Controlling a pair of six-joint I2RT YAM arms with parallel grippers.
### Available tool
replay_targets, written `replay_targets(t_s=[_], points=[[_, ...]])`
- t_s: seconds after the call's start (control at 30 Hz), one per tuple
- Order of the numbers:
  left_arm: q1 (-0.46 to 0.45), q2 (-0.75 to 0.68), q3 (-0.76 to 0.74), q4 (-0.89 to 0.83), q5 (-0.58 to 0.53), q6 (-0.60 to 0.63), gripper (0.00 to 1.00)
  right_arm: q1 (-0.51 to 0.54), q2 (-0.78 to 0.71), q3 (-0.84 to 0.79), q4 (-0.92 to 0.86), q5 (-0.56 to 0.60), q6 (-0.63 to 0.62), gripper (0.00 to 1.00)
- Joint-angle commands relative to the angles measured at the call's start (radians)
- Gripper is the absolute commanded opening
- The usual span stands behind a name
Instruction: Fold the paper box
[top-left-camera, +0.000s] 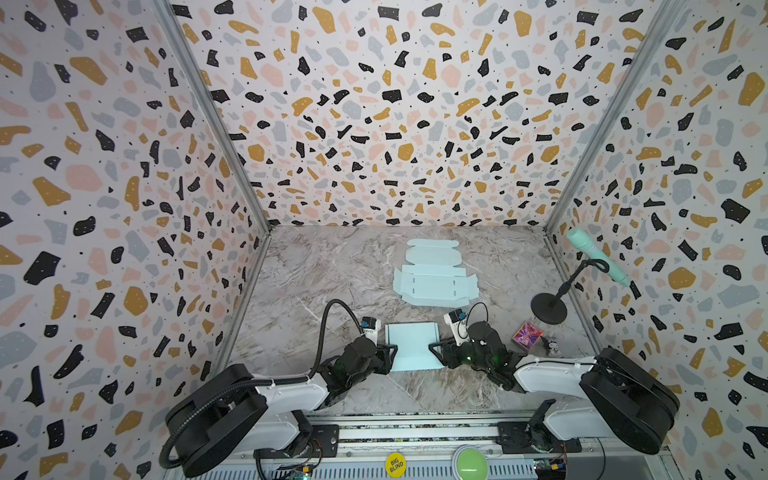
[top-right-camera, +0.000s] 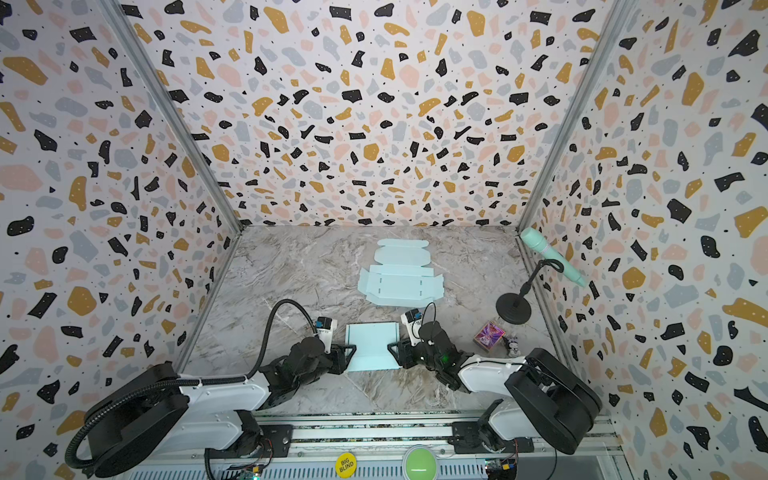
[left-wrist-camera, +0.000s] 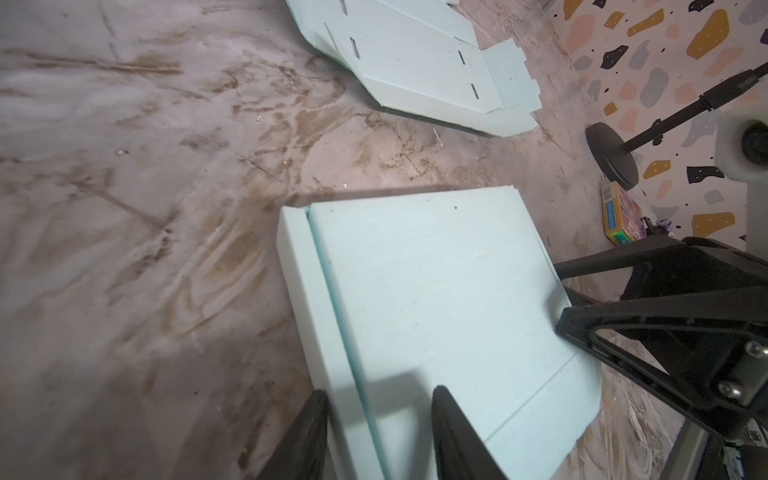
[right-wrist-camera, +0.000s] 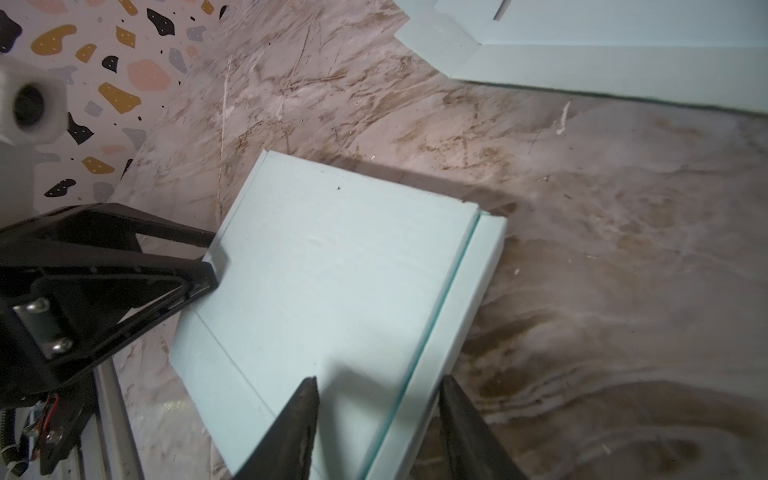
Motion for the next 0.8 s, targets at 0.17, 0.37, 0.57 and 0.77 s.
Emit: replay_targets(t_s=[0.17, 0.37, 0.57, 0.77], points=[[-0.016, -0.043, -0.020, -0.002, -0.023, -0.006, 0.40, 0.023, -0.047, 0.011, -0.030, 0.033, 0.010, 0.50], [-0.016, -0.097, -0.023, -0.090, -0.097, -0.014, 0.49, 0.018, -0.127, 0.018, -0.137, 0.085, -0.021, 0.59], [-0.029, -0.241, -0.024, -0.221, -0.130, -0.018, 0.54, 0.021, -0.209, 0.015, -0.239, 0.108, -0.031, 0.63], [-0.159, -0.367, 0.011, -0.385, -0.209, -0.061, 0.54, 0.059, -0.336, 0.009, -0.356, 0.132, -0.012, 0.63]])
